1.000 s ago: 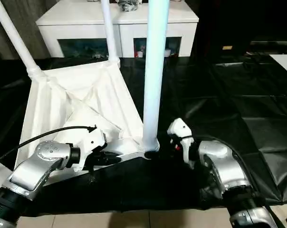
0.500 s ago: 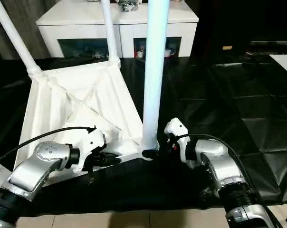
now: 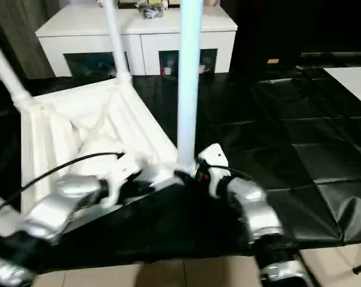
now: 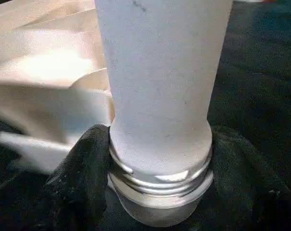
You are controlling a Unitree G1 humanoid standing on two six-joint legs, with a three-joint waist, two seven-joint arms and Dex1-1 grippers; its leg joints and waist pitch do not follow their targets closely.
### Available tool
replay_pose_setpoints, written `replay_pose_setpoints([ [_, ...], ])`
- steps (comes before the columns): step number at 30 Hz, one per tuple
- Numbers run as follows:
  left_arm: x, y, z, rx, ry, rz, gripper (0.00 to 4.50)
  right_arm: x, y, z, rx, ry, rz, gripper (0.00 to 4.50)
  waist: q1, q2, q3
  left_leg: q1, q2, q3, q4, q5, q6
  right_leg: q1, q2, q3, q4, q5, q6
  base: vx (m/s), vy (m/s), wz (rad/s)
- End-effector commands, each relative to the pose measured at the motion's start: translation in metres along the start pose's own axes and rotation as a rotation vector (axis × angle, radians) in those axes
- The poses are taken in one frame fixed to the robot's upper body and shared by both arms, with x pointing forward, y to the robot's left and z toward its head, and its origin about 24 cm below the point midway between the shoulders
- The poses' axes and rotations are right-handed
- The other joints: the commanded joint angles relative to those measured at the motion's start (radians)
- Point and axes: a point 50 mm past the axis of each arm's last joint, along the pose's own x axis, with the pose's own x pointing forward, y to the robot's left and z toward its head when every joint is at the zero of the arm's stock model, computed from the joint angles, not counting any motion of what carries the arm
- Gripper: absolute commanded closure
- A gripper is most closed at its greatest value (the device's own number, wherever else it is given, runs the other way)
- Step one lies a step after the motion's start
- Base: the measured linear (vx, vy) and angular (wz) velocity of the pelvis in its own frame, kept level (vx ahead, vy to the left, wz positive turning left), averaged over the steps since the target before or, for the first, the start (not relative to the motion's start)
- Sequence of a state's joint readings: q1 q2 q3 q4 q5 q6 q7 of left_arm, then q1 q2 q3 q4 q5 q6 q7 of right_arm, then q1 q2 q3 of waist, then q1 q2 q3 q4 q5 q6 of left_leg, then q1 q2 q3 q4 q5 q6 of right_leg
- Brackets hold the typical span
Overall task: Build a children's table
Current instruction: Rotate leg to tighten
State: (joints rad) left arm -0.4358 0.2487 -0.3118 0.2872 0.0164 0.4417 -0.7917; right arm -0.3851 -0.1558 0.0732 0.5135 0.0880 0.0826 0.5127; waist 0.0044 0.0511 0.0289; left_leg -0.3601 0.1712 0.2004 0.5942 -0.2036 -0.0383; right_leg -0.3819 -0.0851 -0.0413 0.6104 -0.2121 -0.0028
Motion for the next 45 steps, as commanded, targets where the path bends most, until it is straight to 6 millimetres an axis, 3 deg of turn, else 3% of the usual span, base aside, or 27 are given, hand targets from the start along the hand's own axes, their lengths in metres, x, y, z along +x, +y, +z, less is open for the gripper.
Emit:
replay_pose_setpoints([
  [1, 0.017, -0.015, -0.007, -0.058, 0.014, -0.028, 4.50, 0.002, 0.001, -0.007, 0.022, 0.030, -0.095, 1.78, 0.001, -0.017, -0.034, 0.007, 0.054, -0.033, -0.085, -0.282, 0.004, 0.018, -0.058, 0.040, -0.095, -0.309, -0.186, 0.000, 0.000, 0.00],
  [4, 0.034, -0.015, 0.004, -0.100, 0.003, 0.080, 4.50, 0.011, 0.008, -0.015, 0.019, 0.068, -0.293, 1.79, 0.005, -0.013, -0.037, 0.011, 0.053, -0.030, -0.083, -0.265, 0.004, 0.014, -0.058, 0.042, -0.097, -0.280, -0.188, 0.000, 0.000, 0.00],
  [7, 0.038, -0.015, 0.008, -0.109, -0.004, 0.108, 4.50, 0.014, 0.011, -0.017, 0.021, 0.078, -0.346, 1.79, 0.012, -0.014, -0.039, 0.006, 0.052, -0.033, -0.084, -0.265, 0.018, 0.019, -0.059, 0.039, -0.096, -0.268, -0.180, 0.000, 0.000, 0.00],
  [11, 0.038, -0.014, 0.009, -0.091, -0.007, 0.108, 4.50, 0.019, 0.018, -0.015, 0.022, 0.060, -0.330, 1.79, 0.011, -0.013, -0.034, 0.005, 0.051, -0.034, -0.090, -0.307, 0.015, 0.015, -0.060, 0.038, -0.102, -0.324, -0.157, 0.000, 0.000, 0.00],
  [12, 0.036, -0.013, 0.007, -0.071, -0.005, 0.098, 4.50, 0.018, 0.020, -0.010, 0.057, 0.018, -0.272, 1.79, 0.011, -0.014, -0.034, 0.005, 0.051, -0.036, -0.090, -0.324, 0.011, 0.014, -0.061, 0.038, -0.105, -0.350, -0.145, 0.000, 0.000, 0.00],
  [14, 0.032, -0.013, 0.005, -0.052, -0.007, 0.077, 4.50, 0.016, 0.018, -0.006, 0.068, -0.013, -0.236, 1.10, 0.014, -0.014, -0.037, 0.005, 0.054, -0.037, -0.091, -0.319, 0.016, 0.015, -0.062, 0.041, -0.103, -0.321, -0.145, 0.000, 0.000, 0.00],
  [19, 0.021, -0.013, -0.003, -0.022, -0.006, 0.018, 4.50, 0.011, 0.009, 0.003, 0.025, -0.023, -0.111, 0.83, 0.014, -0.015, -0.044, -0.009, 0.054, -0.033, -0.081, -0.202, 0.067, 0.029, -0.061, 0.037, -0.083, -0.138, -0.197, 0.000, 0.000, 0.00],
  [21, 0.008, -0.016, -0.013, -0.008, -0.001, -0.082, 4.50, -0.002, 0.001, 0.004, -0.074, 0.050, 0.079, 0.83, 0.019, -0.017, -0.044, -0.007, 0.054, -0.032, -0.076, -0.174, 0.084, 0.033, -0.063, 0.036, -0.080, -0.111, -0.213, 0.000, 0.000, 0.00],
  [25, -0.007, -0.023, -0.019, 0.025, -0.026, -0.219, 4.50, -0.022, -0.005, 0.005, -0.137, 0.091, 0.289, 0.83, 0.029, -0.014, -0.045, -0.004, 0.059, -0.029, -0.071, -0.158, 0.118, 0.033, -0.063, 0.036, -0.074, -0.080, -0.236, 0.000, 0.000, 0.00],
  [29, -0.025, -0.023, -0.024, 0.035, -0.018, -0.284, 4.50, -0.047, -0.013, 0.005, -0.177, 0.159, 0.495, 0.83, 0.038, -0.013, -0.043, 0.002, 0.065, -0.028, -0.075, -0.170, 0.113, 0.032, -0.058, 0.034, -0.070, -0.069, -0.253, 0.000, 0.000, 0.00],
  [36, -0.032, -0.025, -0.024, 0.039, -0.026, -0.335, 4.50, -0.048, -0.014, 0.008, -0.181, 0.177, 0.554, 0.83, 0.031, -0.018, -0.040, 0.002, 0.063, -0.027, -0.076, -0.185, 0.092, 0.031, -0.062, 0.036, -0.074, -0.111, -0.261, 0.000, 0.000, 0.00],
  [39, -0.032, -0.026, -0.024, 0.040, -0.026, -0.340, 4.50, -0.046, -0.014, 0.008, -0.182, 0.181, 0.559, 0.83, 0.031, -0.020, -0.043, 0.001, 0.061, -0.027, -0.072, -0.150, 0.099, 0.032, -0.062, 0.036, -0.069, -0.073, -0.267, 0.000, 0.000, 0.00],
  [41, -0.032, -0.027, -0.024, 0.038, -0.025, -0.341, 4.50, -0.044, -0.015, 0.009, -0.173, 0.178, 0.557, 1.16, 0.031, -0.021, -0.043, 0.001, 0.061, -0.026, -0.070, -0.139, 0.107, 0.033, -0.062, 0.035, -0.067, -0.060, -0.273, 0.000, 0.000, 0.00],
  [45, -0.031, -0.028, -0.025, 0.033, -0.023, -0.345, 4.50, -0.042, -0.015, 0.010, -0.158, 0.168, 0.561, 1.28, 0.030, -0.021, -0.041, 0.000, 0.061, -0.027, -0.071, -0.150, 0.105, 0.033, -0.062, 0.035, -0.068, -0.081, -0.273, 0.000, 0.000, 0.00],
])
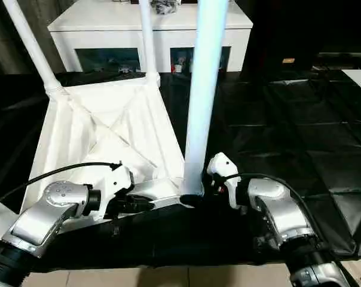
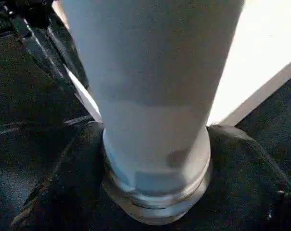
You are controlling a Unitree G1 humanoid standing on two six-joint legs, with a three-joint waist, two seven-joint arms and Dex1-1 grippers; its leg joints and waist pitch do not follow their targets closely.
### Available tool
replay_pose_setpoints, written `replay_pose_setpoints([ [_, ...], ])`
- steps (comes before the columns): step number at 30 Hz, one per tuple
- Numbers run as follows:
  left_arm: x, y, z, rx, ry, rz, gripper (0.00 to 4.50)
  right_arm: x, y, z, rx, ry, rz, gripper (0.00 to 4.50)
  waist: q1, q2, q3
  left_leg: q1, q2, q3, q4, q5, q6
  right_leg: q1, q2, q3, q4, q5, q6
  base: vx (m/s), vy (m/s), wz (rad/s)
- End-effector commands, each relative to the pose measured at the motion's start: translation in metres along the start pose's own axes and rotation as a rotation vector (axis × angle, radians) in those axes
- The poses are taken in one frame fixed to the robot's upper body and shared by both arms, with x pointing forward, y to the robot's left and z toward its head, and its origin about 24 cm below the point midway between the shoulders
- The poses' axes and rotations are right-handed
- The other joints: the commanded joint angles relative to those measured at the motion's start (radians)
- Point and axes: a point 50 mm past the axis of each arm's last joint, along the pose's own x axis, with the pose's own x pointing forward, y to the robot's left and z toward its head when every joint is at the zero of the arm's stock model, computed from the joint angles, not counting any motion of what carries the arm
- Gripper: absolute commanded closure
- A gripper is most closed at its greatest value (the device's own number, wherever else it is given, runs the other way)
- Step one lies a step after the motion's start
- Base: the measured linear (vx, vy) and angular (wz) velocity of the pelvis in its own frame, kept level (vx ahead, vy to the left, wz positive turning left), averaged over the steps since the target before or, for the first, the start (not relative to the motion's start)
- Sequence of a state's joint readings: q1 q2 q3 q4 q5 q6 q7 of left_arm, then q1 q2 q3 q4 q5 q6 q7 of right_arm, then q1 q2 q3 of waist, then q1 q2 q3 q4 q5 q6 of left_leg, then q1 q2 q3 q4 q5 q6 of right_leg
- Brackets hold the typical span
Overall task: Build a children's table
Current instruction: Rotate leg to tighten
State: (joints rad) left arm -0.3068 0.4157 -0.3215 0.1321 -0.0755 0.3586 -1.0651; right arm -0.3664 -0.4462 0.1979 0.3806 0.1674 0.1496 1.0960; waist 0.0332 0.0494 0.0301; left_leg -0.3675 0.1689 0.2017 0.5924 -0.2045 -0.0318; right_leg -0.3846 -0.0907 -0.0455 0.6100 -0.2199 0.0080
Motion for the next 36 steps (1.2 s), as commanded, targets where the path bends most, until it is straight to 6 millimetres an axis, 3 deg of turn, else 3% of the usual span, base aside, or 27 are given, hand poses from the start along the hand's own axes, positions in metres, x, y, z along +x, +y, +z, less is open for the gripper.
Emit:
replay_pose_setpoints([
  [1, 0.009, -0.013, -0.005, -0.032, -0.008, -0.090, 4.50, 0.001, -0.002, 0.001, 0.010, 0.001, 0.011, 1.42, 0.001, -0.019, -0.043, 0.009, 0.063, -0.028, -0.069, -0.155, 0.095, 0.035, -0.057, 0.039, -0.069, -0.081, -0.282, 0.000, 0.000, 0.00],
  [9, 0.008, -0.012, -0.006, -0.041, 0.003, -0.089, 4.50, 0.004, -0.002, 0.001, 0.017, -0.016, -0.005, 1.74, 0.000, -0.017, -0.045, 0.009, 0.063, -0.028, -0.067, -0.140, 0.101, 0.037, -0.055, 0.038, -0.065, -0.053, -0.289, 0.000, 0.000, 0.00],
  [11, 0.010, -0.008, -0.008, -0.061, 0.009, -0.046, 4.50, 0.009, -0.006, 0.001, 0.038, -0.048, -0.100, 1.77, -0.002, -0.016, -0.044, 0.008, 0.062, -0.027, -0.066, -0.142, 0.098, 0.034, -0.057, 0.040, -0.065, -0.056, -0.292, 0.000, 0.000, 0.00],
  [14, 0.014, -0.003, -0.008, -0.081, 0.010, 0.006, 4.50, 0.016, -0.012, 0.002, 0.079, -0.092, -0.230, 1.80, -0.010, -0.016, -0.041, 0.008, 0.061, -0.029, -0.071, -0.180, 0.075, 0.033, -0.055, 0.039, -0.071, -0.114, -0.280, 0.000, 0.000, 0.00],
  [15, 0.015, -0.003, -0.008, -0.082, 0.009, 0.012, 4.50, 0.017, -0.012, 0.002, 0.085, -0.098, -0.245, 1.80, -0.014, -0.018, -0.040, 0.009, 0.061, -0.031, -0.075, -0.207, 0.049, 0.035, -0.056, 0.039, -0.076, -0.164, -0.268, 0.000, 0.000, 0.00],
  [18, 0.026, 0.003, -0.002, -0.091, -0.001, 0.076, 4.50, 0.031, -0.013, 0.001, 0.157, -0.150, -0.403, 1.80, -0.024, -0.016, -0.038, 0.013, 0.060, -0.032, -0.079, -0.246, 0.026, 0.028, -0.056, 0.040, -0.083, -0.215, -0.248, 0.000, 0.000, 0.00],
  [21, 0.038, 0.008, 0.004, -0.096, 0.016, 0.132, 4.50, 0.041, -0.013, -0.002, 0.189, -0.147, -0.545, 1.80, -0.029, -0.017, -0.036, 0.009, 0.060, -0.034, -0.083, -0.261, 0.013, 0.028, -0.056, 0.041, -0.086, -0.249, -0.226, 0.000, 0.000, 0.00],
  [22, 0.041, 0.010, 0.006, -0.102, 0.020, 0.160, 4.50, 0.043, -0.013, -0.003, 0.196, -0.143, -0.579, 1.80, -0.028, -0.014, -0.037, 0.015, 0.059, -0.034, -0.083, -0.279, -0.003, 0.023, -0.056, 0.042, -0.091, -0.274, -0.215, 0.000, 0.000, 0.00],
  [26, 0.054, 0.017, 0.013, -0.123, 0.021, 0.255, 4.50, 0.053, -0.013, -0.006, 0.217, -0.120, -0.720, 1.80, -0.029, -0.013, -0.038, 0.013, 0.057, -0.033, -0.083, -0.275, -0.006, 0.022, -0.053, 0.042, -0.092, -0.247, -0.210, 0.000, 0.000, 0.00],
  [30, 0.069, 0.022, 0.020, -0.137, 0.030, 0.348, 4.50, 0.070, -0.011, -0.008, 0.273, -0.065, -0.874, 1.81, -0.026, -0.007, -0.039, 0.018, 0.055, -0.033, -0.083, -0.289, -0.008, 0.018, -0.054, 0.042, -0.096, -0.254, -0.206, 0.000, 0.000, 0.00],
  [31, 0.071, 0.020, 0.021, -0.123, 0.027, 0.333, 4.50, 0.075, -0.011, -0.004, 0.252, -0.062, -0.884, 1.81, -0.029, -0.008, -0.039, 0.011, 0.054, -0.036, -0.086, -0.286, -0.010, 0.021, -0.054, 0.040, -0.095, -0.251, -0.200, 0.000, 0.000, 0.00],
  [36, 0.066, 0.018, 0.019, -0.103, 0.021, 0.304, 4.50, 0.078, -0.010, 0.004, 0.248, -0.118, -0.824, 1.81, -0.030, -0.006, -0.041, 0.008, 0.056, -0.036, -0.087, -0.284, 0.004, 0.024, -0.055, 0.040, -0.092, -0.213, -0.194, 0.000, 0.000, 0.00],
])
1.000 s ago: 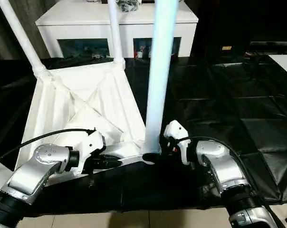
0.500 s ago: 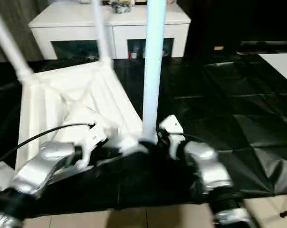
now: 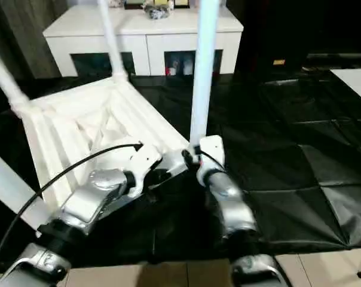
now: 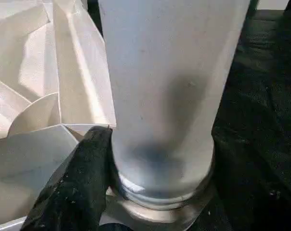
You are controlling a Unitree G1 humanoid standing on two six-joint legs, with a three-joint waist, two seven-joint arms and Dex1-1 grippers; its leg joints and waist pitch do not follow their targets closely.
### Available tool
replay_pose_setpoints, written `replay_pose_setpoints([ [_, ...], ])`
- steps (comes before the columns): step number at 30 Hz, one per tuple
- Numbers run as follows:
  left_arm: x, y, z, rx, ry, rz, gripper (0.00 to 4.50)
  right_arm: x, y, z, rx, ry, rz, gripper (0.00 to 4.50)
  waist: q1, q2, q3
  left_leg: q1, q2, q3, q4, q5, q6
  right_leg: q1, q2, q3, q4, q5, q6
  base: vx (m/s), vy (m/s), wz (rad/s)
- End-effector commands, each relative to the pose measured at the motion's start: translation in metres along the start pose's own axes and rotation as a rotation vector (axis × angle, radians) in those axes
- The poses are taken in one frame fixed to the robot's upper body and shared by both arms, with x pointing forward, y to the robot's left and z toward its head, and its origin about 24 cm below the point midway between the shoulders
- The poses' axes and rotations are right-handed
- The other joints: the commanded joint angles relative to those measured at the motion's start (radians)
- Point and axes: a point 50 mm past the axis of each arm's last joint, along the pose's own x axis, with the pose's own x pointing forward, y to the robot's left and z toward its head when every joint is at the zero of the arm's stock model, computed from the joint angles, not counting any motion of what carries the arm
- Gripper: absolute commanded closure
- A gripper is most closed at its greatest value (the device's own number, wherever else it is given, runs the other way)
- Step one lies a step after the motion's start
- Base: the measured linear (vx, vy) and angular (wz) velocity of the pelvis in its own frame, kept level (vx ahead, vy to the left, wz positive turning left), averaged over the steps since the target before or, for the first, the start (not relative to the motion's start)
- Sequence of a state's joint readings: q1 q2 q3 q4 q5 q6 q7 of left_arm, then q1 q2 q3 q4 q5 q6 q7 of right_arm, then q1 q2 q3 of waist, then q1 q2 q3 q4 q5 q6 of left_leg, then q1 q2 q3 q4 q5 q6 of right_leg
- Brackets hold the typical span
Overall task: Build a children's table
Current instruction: Rotate leg to tighten
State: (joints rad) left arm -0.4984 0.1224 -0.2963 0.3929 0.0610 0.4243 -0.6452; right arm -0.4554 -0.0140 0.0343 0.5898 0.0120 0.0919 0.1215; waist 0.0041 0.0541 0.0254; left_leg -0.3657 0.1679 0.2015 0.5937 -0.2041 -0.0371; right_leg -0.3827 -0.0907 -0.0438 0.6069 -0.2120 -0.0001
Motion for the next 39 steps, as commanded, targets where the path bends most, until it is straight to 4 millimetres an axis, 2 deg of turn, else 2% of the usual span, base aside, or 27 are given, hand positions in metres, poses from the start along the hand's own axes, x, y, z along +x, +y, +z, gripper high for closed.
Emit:
replay_pose_setpoints([
  [1, 0.003, -0.011, -0.015, -0.014, 0.039, -0.052, 4.50, -0.001, 0.007, -0.008, -0.007, 0.034, 0.070, 1.81, 0.000, -0.013, -0.037, 0.006, 0.057, -0.035, -0.087, -0.290, 0.014, 0.023, -0.055, 0.038, -0.089, -0.222, -0.187, 0.000, 0.000, 0.00],
  [2, 0.001, -0.010, -0.016, -0.011, 0.038, -0.055, 4.50, -0.002, 0.009, -0.006, 0.003, 0.017, 0.108, 1.46, 0.001, -0.013, -0.037, 0.006, 0.057, -0.035, -0.087, -0.283, 0.019, 0.023, -0.056, 0.039, -0.088, -0.219, -0.188, 0.000, 0.000, 0.00],
  [3, 0.000, -0.009, -0.017, -0.007, 0.036, -0.062, 4.50, -0.002, 0.008, -0.004, 0.002, 0.004, 0.124, 1.46, 0.001, -0.012, -0.038, 0.005, 0.058, -0.035, -0.086, -0.278, 0.021, 0.023, -0.056, 0.039, -0.088, -0.212, -0.190, 0.000, 0.000, 0.00],
  [4, -0.002, -0.008, -0.018, -0.002, 0.034, -0.069, 4.50, -0.004, 0.007, -0.001, -0.005, -0.012, 0.158, 1.11, 0.001, -0.014, -0.038, 0.003, 0.059, -0.034, -0.085, -0.258, 0.029, 0.025, -0.056, 0.039, -0.085, -0.188, -0.198, 0.000, 0.000, 0.00],
  [7, -0.007, -0.008, -0.020, 0.013, 0.028, -0.103, 4.50, -0.007, 0.004, 0.002, -0.039, -0.026, 0.222, 1.06, 0.004, -0.015, -0.040, 0.002, 0.060, -0.033, -0.082, -0.223, 0.048, 0.030, -0.056, 0.039, -0.079, -0.132, -0.210, 0.000, 0.000, 0.00],
  [9, -0.009, -0.008, -0.022, 0.019, 0.031, -0.112, 4.50, -0.009, 0.002, 0.003, -0.053, -0.028, 0.254, 0.76, 0.005, -0.014, -0.040, 0.000, 0.059, -0.032, -0.080, -0.208, 0.060, 0.031, -0.057, 0.037, -0.078, -0.113, -0.223, 0.000, 0.000, 0.00],
  [11, -0.016, -0.008, -0.026, 0.032, 0.030, -0.144, 4.50, -0.015, -0.003, 0.003, -0.129, -0.014, 0.362, 0.67, 0.007, -0.011, -0.039, 0.001, 0.061, -0.032, -0.079, -0.207, 0.067, 0.033, -0.057, 0.036, -0.078, -0.121, -0.232, 0.000, 0.000, 0.00],
  [14, -0.023, -0.009, -0.030, 0.049, 0.021, -0.190, 4.50, -0.025, -0.007, 0.003, -0.179, 0.000, 0.504, 0.41, 0.008, -0.014, -0.034, 0.000, 0.063, -0.032, -0.081, -0.236, 0.069, 0.031, -0.056, 0.038, -0.082, -0.158, -0.224, 0.000, 0.000, 0.00],
  [15, -0.028, -0.010, -0.033, 0.051, 0.020, -0.225, 4.50, -0.034, -0.011, 0.003, -0.215, 0.012, 0.620, 0.41, 0.008, -0.014, -0.035, 0.002, 0.064, -0.032, -0.082, -0.248, 0.070, 0.032, -0.057, 0.038, -0.082, -0.171, -0.223, 0.000, 0.000, 0.00],
  [16, -0.031, -0.011, -0.034, 0.055, 0.016, -0.244, 4.50, -0.038, -0.014, 0.003, -0.237, 0.015, 0.654, 0.41, 0.010, -0.004, -0.035, 0.003, 0.064, -0.034, -0.082, -0.252, 0.068, 0.032, -0.057, 0.038, -0.081, -0.172, -0.223, 0.000, 0.000, 0.00],
  [17, -0.033, -0.012, -0.036, 0.058, 0.011, -0.266, 4.50, -0.041, -0.016, 0.003, -0.250, 0.021, 0.683, 0.41, 0.009, -0.010, -0.035, 0.003, 0.066, -0.033, -0.082, -0.255, 0.069, 0.032, -0.055, 0.038, -0.083, -0.164, -0.224, 0.000, 0.000, 0.00],
  [23, -0.046, -0.019, -0.043, 0.070, 0.017, -0.380, 4.50, -0.051, -0.032, 0.007, -0.251, 0.050, 0.793, 0.41, 0.009, -0.011, -0.036, 0.005, 0.066, -0.030, -0.082, -0.237, 0.079, 0.028, -0.054, 0.038, -0.079, -0.138, -0.253, 0.000, 0.000, 0.00],
  [24, -0.048, -0.021, -0.043, 0.068, 0.011, -0.397, 4.50, -0.053, -0.037, 0.009, -0.256, 0.059, 0.821, 0.41, 0.011, -0.010, -0.036, 0.006, 0.066, -0.031, -0.081, -0.235, 0.080, 0.029, -0.055, 0.038, -0.078, -0.134, -0.255, 0.000, 0.000, 0.00],
  [25, -0.049, -0.021, -0.043, 0.068, 0.010, -0.400, 4.50, -0.053, -0.038, 0.009, -0.256, 0.061, 0.825, 0.41, 0.014, -0.016, -0.037, 0.004, 0.067, -0.031, -0.080, -0.223, 0.086, 0.032, -0.058, 0.038, -0.075, -0.127, -0.258, 0.000, 0.000, 0.00],
  [28, -0.051, -0.024, -0.042, 0.066, 0.003, -0.429, 4.50, -0.052, -0.042, 0.011, -0.253, 0.065, 0.834, 0.41, 0.023, -0.016, -0.037, 0.006, 0.066, -0.027, -0.077, -0.194, 0.095, 0.029, -0.057, 0.039, -0.075, -0.121, -0.262, 0.000, 0.000, 0.00],
  [31, -0.052, -0.025, -0.042, 0.064, 0.000, -0.438, 4.50, -0.049, -0.043, 0.011, -0.241, 0.070, 0.841, 0.54, 0.029, -0.018, -0.038, 0.008, 0.067, -0.027, -0.076, -0.188, 0.093, 0.028, -0.057, 0.039, -0.074, -0.125, -0.262, 0.000, 0.000, 0.00],
  [33, -0.052, -0.024, -0.042, 0.064, 0.004, -0.436, 4.50, -0.049, -0.042, 0.010, -0.250, 0.081, 0.851, 0.82, 0.029, -0.020, -0.038, 0.007, 0.066, -0.027, -0.075, -0.176, 0.094, 0.031, -0.056, 0.038, -0.072, -0.115, -0.261, 0.000, 0.000, 0.00],
  [36, -0.053, -0.024, -0.042, 0.063, 0.009, -0.434, 4.50, -0.049, -0.042, 0.008, -0.255, 0.088, 0.861, 0.93, 0.029, -0.020, -0.039, 0.007, 0.066, -0.027, -0.074, -0.164, 0.100, 0.031, -0.057, 0.037, -0.070, -0.102, -0.264, 0.000, 0.000, 0.00],
  [38, -0.054, -0.023, -0.043, 0.062, 0.012, -0.431, 4.50, -0.049, -0.042, 0.007, -0.259, 0.093, 0.867, 1.29, 0.030, -0.020, -0.039, 0.007, 0.066, -0.027, -0.073, -0.157, 0.103, 0.031, -0.057, 0.037, -0.069, -0.095, -0.265, 0.000, 0.000, 0.00],
  [39, -0.054, -0.023, -0.043, 0.062, 0.013, -0.430, 4.50, -0.049, -0.042, 0.007, -0.260, 0.095, 0.869, 1.29, 0.030, -0.019, -0.039, 0.007, 0.065, -0.027, -0.073, -0.158, 0.104, 0.031, -0.056, 0.037, -0.069, -0.096, -0.265, 0.000, 0.000, 0.00],
])
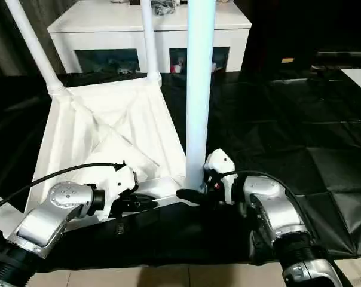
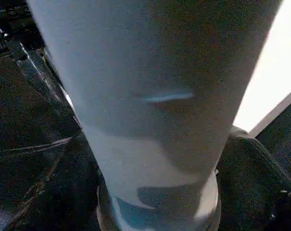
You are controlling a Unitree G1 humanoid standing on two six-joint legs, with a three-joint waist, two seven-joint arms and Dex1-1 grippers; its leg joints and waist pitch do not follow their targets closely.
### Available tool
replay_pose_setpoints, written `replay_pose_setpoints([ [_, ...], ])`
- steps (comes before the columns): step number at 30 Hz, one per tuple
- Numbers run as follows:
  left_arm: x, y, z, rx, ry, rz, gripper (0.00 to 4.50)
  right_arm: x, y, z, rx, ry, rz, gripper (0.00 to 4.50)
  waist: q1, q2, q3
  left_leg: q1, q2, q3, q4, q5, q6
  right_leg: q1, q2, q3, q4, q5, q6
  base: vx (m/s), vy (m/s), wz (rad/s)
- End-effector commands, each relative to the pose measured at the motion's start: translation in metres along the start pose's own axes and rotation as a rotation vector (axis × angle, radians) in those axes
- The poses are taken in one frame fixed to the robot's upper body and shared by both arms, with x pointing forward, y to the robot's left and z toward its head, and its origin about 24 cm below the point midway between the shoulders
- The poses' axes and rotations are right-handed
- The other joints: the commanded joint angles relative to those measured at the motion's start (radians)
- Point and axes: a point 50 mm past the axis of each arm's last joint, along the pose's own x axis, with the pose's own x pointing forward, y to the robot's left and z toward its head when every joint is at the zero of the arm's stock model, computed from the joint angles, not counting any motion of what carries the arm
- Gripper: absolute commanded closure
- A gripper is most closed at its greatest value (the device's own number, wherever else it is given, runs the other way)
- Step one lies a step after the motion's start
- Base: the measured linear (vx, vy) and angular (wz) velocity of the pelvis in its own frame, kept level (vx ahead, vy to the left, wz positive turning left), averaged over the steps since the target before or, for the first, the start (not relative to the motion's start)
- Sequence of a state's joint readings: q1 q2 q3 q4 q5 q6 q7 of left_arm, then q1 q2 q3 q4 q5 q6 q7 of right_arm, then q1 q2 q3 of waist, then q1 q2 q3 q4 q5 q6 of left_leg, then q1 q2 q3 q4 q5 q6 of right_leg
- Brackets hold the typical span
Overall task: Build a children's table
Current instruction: Rotate leg to tighten
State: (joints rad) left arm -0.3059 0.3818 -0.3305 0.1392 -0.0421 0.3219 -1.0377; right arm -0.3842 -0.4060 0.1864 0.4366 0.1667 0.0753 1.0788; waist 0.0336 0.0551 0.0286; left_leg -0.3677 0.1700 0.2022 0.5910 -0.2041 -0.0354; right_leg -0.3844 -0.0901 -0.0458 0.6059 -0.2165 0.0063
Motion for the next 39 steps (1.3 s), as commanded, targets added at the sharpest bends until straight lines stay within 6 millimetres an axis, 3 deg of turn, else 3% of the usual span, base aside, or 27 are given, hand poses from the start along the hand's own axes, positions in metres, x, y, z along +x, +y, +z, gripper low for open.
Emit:
replay_pose_setpoints([
  [1, 0.008, -0.014, -0.011, -0.057, 0.010, -0.086, 4.50, 0.000, -0.003, 0.002, -0.015, 0.011, -0.004, 1.32, 0.000, -0.021, -0.042, 0.008, 0.063, -0.028, -0.069, -0.157, 0.103, 0.034, -0.057, 0.039, -0.067, -0.090, -0.272, 0.000, 0.000, 0.00],
  [4, 0.007, -0.013, -0.012, -0.056, 0.017, -0.078, 4.50, 0.000, -0.003, 0.000, -0.017, 0.017, -0.010, 1.67, 0.000, -0.017, -0.043, 0.009, 0.063, -0.028, -0.069, -0.153, 0.103, 0.033, -0.056, 0.038, -0.067, -0.086, -0.273, 0.000, 0.000, 0.00],
  [9, 0.009, -0.008, -0.012, -0.069, 0.019, -0.030, 4.50, 0.002, -0.010, -0.003, -0.008, 0.021, -0.121, 1.78, -0.001, -0.019, -0.042, 0.009, 0.062, -0.027, -0.069, -0.156, 0.101, 0.032, -0.057, 0.038, -0.068, -0.090, -0.276, 0.000, 0.000, 0.00],
  [14, 0.017, 0.003, -0.011, -0.093, 0.026, 0.071, 4.50, 0.010, -0.022, -0.005, 0.101, -0.049, -0.370, 1.78, -0.015, -0.020, -0.034, 0.013, 0.059, -0.031, -0.079, -0.264, 0.039, 0.026, -0.058, 0.041, -0.086, -0.273, -0.233, 0.000, 0.000, 0.00],
  [16, 0.023, 0.008, -0.009, -0.106, 0.028, 0.115, 4.50, 0.015, -0.022, -0.005, 0.132, -0.071, -0.449, 1.78, -0.019, -0.021, -0.035, 0.014, 0.060, -0.034, -0.081, -0.282, 0.024, 0.024, -0.058, 0.042, -0.089, -0.305, -0.212, 0.000, 0.000, 0.00],
  [22, 0.038, 0.017, 0.000, -0.123, 0.041, 0.217, 4.50, 0.026, -0.021, -0.011, 0.197, -0.053, -0.634, 1.78, -0.024, -0.019, -0.036, 0.012, 0.057, -0.033, -0.082, -0.279, 0.015, 0.021, -0.057, 0.042, -0.092, -0.302, -0.195, 0.000, 0.000, 0.00],
  [24, 0.048, 0.023, 0.009, -0.138, 0.054, 0.299, 4.50, 0.037, -0.018, -0.016, 0.319, -0.081, -0.773, 1.78, -0.024, -0.015, -0.035, 0.014, 0.057, -0.031, -0.082, -0.280, 0.013, 0.015, -0.057, 0.045, -0.094, -0.297, -0.196, 0.000, 0.000, 0.00],
  [25, 0.052, 0.024, 0.014, -0.143, 0.054, 0.321, 4.50, 0.043, -0.014, -0.017, 0.342, -0.082, -0.809, 1.78, -0.022, -0.015, -0.038, 0.014, 0.057, -0.034, -0.084, -0.272, 0.004, 0.018, -0.056, 0.043, -0.092, -0.285, -0.194, 0.000, 0.000, 0.00],
  [31, 0.063, 0.020, 0.017, -0.120, 0.089, 0.324, 4.50, 0.061, -0.006, -0.015, 0.243, -0.004, -0.905, 1.79, -0.017, -0.011, -0.041, 0.009, 0.056, -0.033, -0.083, -0.224, 0.013, 0.023, -0.054, 0.040, -0.084, -0.166, -0.206, 0.000, 0.000, 0.00],
  [36, 0.064, 0.019, 0.016, -0.115, 0.090, 0.328, 4.50, 0.066, -0.005, -0.011, 0.232, -0.013, -0.904, 1.79, -0.018, -0.012, -0.037, 0.012, 0.056, -0.034, -0.088, -0.287, 0.005, 0.022, -0.056, 0.041, -0.092, -0.234, -0.188, 0.000, 0.000, 0.00],
  [37, 0.060, 0.019, 0.014, -0.108, 0.087, 0.320, 4.50, 0.063, -0.006, -0.008, 0.243, -0.055, -0.875, 1.24, -0.018, -0.011, -0.037, 0.011, 0.057, -0.035, -0.089, -0.297, 0.003, 0.021, -0.057, 0.041, -0.093, -0.244, -0.178, 0.000, 0.000, 0.00],
  [39, 0.057, 0.019, 0.013, -0.101, 0.083, 0.306, 4.50, 0.060, -0.009, -0.004, 0.229, -0.083, -0.844, 1.10, -0.018, -0.012, -0.039, 0.009, 0.057, -0.035, -0.088, -0.289, 0.005, 0.023, -0.056, 0.041, -0.091, -0.226, -0.177, 0.000, 0.000, 0.00],
])
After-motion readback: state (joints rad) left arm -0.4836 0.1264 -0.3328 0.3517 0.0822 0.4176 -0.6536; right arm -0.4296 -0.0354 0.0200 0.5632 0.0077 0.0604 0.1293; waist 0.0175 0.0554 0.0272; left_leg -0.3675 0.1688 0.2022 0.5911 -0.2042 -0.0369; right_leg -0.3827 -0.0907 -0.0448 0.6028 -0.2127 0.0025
